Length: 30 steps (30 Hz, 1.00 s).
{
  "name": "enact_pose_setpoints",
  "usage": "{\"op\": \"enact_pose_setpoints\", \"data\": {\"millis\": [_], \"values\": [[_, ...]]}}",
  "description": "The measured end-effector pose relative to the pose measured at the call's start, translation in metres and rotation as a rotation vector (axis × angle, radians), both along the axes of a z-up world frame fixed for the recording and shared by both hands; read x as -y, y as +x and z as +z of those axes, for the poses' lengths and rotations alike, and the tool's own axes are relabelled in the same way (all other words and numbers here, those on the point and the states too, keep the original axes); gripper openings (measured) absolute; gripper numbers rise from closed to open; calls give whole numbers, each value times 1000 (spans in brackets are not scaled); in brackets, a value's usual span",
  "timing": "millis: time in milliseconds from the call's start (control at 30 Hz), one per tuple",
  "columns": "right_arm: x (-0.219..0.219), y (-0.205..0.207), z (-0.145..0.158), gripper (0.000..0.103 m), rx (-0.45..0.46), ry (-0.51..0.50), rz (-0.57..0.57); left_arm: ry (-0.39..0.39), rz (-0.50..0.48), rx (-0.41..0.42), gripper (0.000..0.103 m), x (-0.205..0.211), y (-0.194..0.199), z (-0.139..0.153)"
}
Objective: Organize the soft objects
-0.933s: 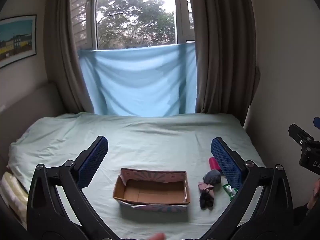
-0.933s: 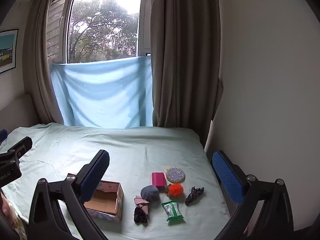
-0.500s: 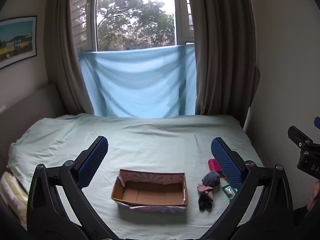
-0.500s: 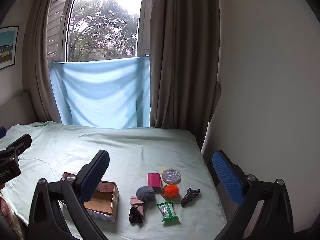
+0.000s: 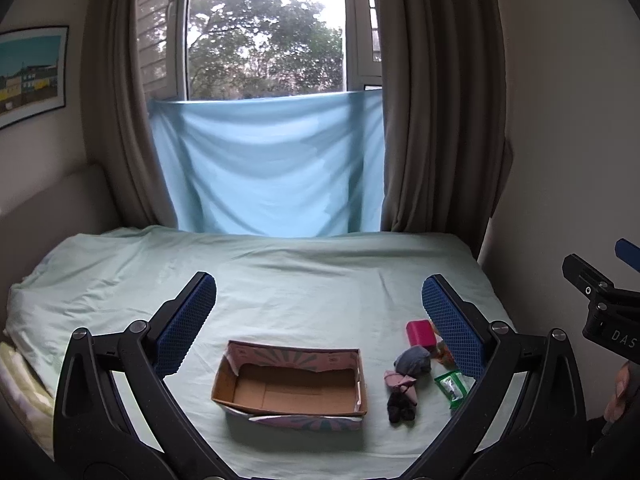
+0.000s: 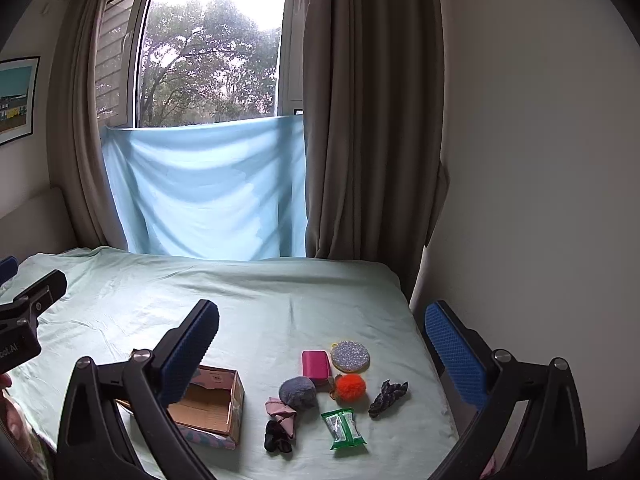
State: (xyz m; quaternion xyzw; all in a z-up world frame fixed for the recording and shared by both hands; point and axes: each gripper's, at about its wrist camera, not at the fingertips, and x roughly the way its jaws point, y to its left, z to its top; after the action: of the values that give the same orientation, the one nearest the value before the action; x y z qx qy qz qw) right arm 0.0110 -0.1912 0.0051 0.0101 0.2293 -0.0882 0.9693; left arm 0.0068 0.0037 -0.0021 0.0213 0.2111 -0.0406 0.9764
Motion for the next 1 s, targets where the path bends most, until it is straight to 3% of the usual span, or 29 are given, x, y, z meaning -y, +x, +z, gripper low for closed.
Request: {"op": "enact_pose_setpoints", "data": {"millis": [1000], "values": [[2, 13, 0, 103, 5, 17, -15, -15, 6, -35, 102, -5, 19, -4]]}}
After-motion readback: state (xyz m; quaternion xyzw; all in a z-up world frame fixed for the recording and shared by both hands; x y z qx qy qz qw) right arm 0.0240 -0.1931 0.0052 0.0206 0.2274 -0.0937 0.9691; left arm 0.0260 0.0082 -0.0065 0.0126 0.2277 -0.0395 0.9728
